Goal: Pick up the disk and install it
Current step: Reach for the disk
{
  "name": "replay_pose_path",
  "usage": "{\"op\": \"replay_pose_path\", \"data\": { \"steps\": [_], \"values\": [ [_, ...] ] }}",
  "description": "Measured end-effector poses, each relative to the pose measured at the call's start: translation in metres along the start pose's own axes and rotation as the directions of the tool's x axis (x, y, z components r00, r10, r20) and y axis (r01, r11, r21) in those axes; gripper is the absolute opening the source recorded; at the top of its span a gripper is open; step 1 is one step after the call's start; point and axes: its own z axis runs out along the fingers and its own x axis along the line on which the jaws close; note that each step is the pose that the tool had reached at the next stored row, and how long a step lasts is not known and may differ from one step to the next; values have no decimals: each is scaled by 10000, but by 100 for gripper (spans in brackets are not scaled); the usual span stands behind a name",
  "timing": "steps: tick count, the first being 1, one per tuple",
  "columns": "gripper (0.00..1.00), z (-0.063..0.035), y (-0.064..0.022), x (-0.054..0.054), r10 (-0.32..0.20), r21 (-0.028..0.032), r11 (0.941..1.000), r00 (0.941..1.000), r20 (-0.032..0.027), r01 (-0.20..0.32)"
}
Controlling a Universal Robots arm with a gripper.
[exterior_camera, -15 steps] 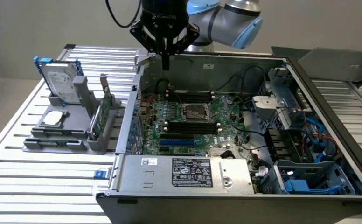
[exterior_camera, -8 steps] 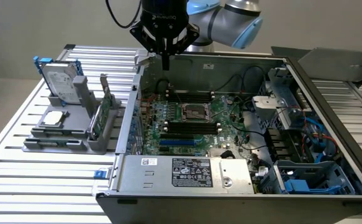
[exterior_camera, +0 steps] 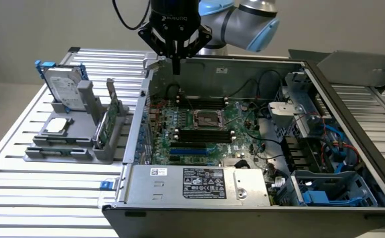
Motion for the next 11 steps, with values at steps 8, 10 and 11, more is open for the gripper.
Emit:
{"op": "replay_pose_path", "data": {
  "steps": [8, 10, 11],
  "values": [
    [11, 0, 0, 0, 0, -1, 10000, 10000, 1, 0],
    [11, 0, 0, 0, 0, -1, 10000, 10000, 1, 0],
    [11, 0, 0, 0, 0, 0, 10000, 10000, 0, 0]
  ]
}}
